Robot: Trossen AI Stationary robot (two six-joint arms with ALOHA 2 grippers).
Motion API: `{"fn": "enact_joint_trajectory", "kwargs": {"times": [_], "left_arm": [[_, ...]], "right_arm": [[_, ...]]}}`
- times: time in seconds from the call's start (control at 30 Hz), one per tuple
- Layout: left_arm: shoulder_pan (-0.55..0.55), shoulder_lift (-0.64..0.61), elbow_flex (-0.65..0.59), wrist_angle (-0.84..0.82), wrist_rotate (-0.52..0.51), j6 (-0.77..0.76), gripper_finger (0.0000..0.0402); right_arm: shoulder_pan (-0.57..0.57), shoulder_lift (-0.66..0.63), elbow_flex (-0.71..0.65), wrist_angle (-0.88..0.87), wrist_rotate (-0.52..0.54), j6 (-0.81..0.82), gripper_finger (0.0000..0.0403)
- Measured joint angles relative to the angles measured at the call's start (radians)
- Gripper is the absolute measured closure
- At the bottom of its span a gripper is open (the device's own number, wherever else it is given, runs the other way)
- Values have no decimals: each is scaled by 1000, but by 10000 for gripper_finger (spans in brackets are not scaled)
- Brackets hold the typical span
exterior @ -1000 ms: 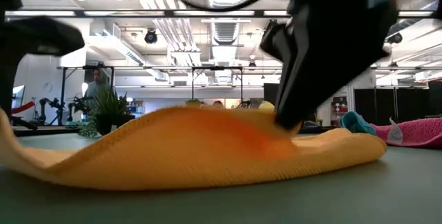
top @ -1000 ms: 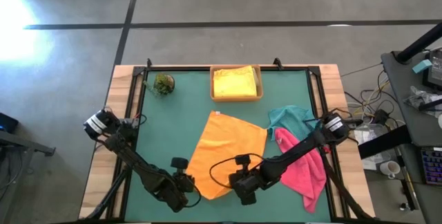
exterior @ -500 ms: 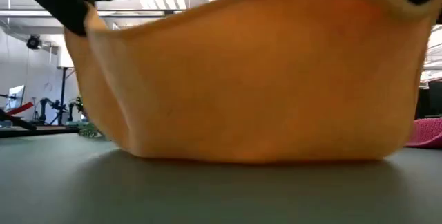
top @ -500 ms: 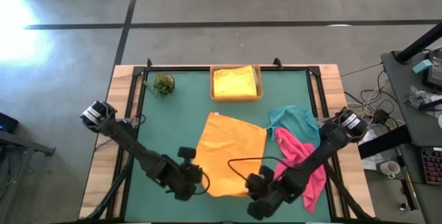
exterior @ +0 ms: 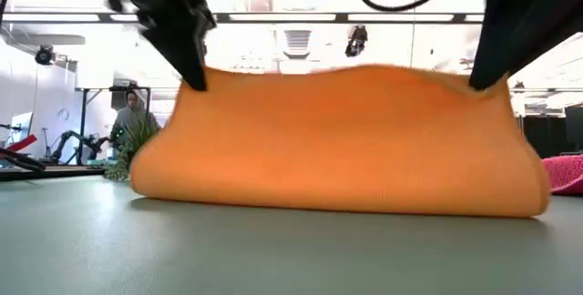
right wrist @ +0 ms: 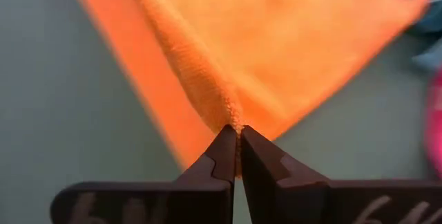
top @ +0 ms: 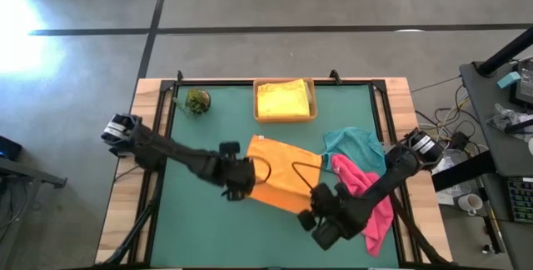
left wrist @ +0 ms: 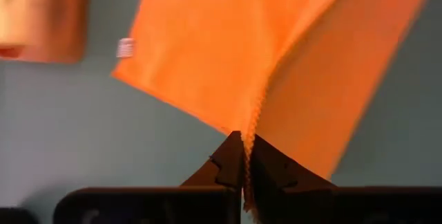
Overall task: Fold microfiber towels
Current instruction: Fold the orange towel
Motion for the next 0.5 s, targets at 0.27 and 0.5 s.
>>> {"fn": "enact_joint_trajectory", "kwargs": {"times": [0.27,0.5], "left_arm": [[188,2,-4,0,2,128,401],[278,3,-7,19,3,167,401]], "right_arm": [[-134,0,-8,-96,22,-49,394],[-236,0,-15,-108,-4,-91,394]]}}
